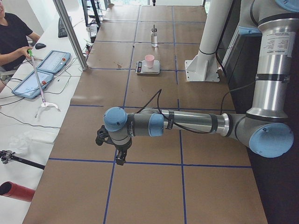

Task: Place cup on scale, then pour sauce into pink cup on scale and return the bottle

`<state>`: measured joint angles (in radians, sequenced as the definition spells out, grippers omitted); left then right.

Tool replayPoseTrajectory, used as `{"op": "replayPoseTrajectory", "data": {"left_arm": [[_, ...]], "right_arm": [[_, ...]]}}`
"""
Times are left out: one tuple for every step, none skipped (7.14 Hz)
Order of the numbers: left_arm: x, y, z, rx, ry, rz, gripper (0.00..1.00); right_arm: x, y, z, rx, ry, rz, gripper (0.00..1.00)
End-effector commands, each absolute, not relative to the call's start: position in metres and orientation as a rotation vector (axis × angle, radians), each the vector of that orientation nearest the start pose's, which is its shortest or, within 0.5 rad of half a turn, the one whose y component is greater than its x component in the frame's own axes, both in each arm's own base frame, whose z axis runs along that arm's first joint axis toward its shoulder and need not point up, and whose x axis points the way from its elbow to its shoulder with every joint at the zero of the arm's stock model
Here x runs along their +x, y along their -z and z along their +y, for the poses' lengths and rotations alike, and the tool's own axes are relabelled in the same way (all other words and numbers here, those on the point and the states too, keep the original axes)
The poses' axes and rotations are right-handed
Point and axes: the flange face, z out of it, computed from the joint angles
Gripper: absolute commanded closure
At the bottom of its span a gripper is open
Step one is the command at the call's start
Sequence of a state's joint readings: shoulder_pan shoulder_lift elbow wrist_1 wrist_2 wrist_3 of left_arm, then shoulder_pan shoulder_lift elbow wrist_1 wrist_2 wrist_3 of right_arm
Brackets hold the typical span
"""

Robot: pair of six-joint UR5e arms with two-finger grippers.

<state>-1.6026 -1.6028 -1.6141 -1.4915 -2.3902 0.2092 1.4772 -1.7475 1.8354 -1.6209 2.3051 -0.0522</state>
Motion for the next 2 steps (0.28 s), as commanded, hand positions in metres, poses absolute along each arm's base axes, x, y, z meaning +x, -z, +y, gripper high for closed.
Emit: {"op": "replayPoseTrajectory", "data": {"left_arm": [[-0.0766,-0.6225,-0.5022,0.101,-0.166,0.815,0.00],[-0.0767,-0.6229,-0.5024,0.102,-0.167,0.815,0.00]], "right_arm": [[0.0271,-0.6166,-0.4222,0.020,0.153,-0.738,0.00],[0.0273,-0.6191,-0.4221,0.016,0.151,-0.734,0.00]]}}
